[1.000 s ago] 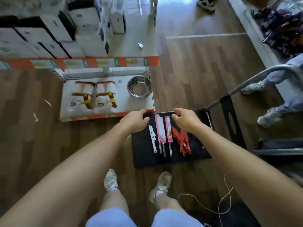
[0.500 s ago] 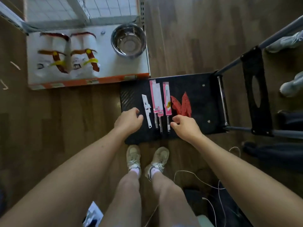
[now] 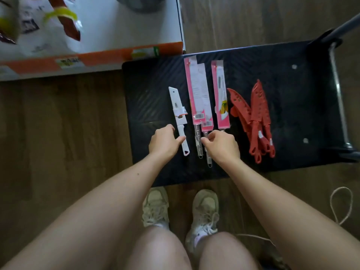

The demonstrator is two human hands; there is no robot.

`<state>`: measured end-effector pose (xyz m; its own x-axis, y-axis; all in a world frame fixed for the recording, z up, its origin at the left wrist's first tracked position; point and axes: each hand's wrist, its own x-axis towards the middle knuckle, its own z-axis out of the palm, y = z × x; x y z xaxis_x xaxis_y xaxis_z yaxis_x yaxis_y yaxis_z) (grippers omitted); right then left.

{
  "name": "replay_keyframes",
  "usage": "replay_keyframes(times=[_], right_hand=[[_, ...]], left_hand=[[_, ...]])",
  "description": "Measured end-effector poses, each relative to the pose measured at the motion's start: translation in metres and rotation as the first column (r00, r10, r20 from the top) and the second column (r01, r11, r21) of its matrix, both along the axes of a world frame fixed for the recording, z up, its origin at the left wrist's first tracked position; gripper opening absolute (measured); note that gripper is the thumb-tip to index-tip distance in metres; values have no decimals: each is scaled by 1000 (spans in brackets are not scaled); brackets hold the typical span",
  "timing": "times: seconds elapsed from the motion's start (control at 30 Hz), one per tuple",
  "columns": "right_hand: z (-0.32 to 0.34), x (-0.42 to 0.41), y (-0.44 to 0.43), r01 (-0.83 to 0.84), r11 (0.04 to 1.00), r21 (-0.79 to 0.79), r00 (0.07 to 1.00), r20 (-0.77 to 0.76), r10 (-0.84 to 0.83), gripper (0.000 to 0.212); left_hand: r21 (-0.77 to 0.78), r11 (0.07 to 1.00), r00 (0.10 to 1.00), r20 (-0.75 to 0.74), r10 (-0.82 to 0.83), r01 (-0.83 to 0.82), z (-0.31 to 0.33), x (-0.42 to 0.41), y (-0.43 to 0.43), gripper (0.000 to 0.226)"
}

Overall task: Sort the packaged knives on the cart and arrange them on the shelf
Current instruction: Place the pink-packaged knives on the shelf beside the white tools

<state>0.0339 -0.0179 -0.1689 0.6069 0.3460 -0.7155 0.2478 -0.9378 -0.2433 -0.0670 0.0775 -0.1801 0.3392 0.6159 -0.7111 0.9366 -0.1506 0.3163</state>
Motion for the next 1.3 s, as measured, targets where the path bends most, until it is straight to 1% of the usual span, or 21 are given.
replay_keyframes(times=[0.13,0.2,0.27,0.33,0.43,0.53,0.63,0.7,0.8,0.9,1.0,1.07,1.2,1.23,1.3], right_hand=[[-52,-1,9,-17,999,36,999,51,15,28],[-63,-3,13,-101,994,37,987,129,96,31],[-66,-5,19,-236,972,-3,952,201,232,35],[-64,-10,22,-330,943,-47,917,222,332,36],[-64,-16,28,-371,926,-75,902,206,378,32],[-67,-16,30,-292,955,-44,941,165,296,27],[-67,-12,28,-83,996,13,994,78,82,20],[-65,-9,27,48,998,31,999,10,-48,16],[-51,-5,26,100,995,10,995,-32,-99,17],[-22,-3,27,50,999,-21,998,-24,-51,23],[31,-3,24,8,1000,-25,1000,3,-8,24],[78,-1,23,-5,1000,-4,1000,18,6,25],[182,0,32,-61,997,48,996,69,57,23],[210,-1,35,-78,995,60,993,89,73,23],[267,-4,41,-94,990,109,990,119,81,23]], left_hand=[[77,997,999,26,-28,26,-51,12,5,48],[115,993,999,44,-30,25,-64,15,5,49],[142,990,998,56,-18,10,-71,18,6,45],[134,990,998,65,27,-36,-71,18,7,38],[94,989,990,89,106,-114,-70,20,8,28],[34,978,975,92,204,-207,-69,19,9,23],[-15,956,951,107,291,-292,-65,15,12,17],[-61,938,933,102,345,-340,-61,11,13,14],[-146,885,887,74,456,-443,-45,4,15,14],[-210,804,807,95,583,-556,-16,-1,20,11],[-274,768,762,153,630,-580,36,-9,26,13],[-298,773,751,211,626,-560,83,-12,30,13],[-260,796,717,347,605,-546,191,-12,39,21],[-251,793,702,370,609,-556,219,-12,42,22],[-274,754,638,408,653,-597,277,-13,46,17]])
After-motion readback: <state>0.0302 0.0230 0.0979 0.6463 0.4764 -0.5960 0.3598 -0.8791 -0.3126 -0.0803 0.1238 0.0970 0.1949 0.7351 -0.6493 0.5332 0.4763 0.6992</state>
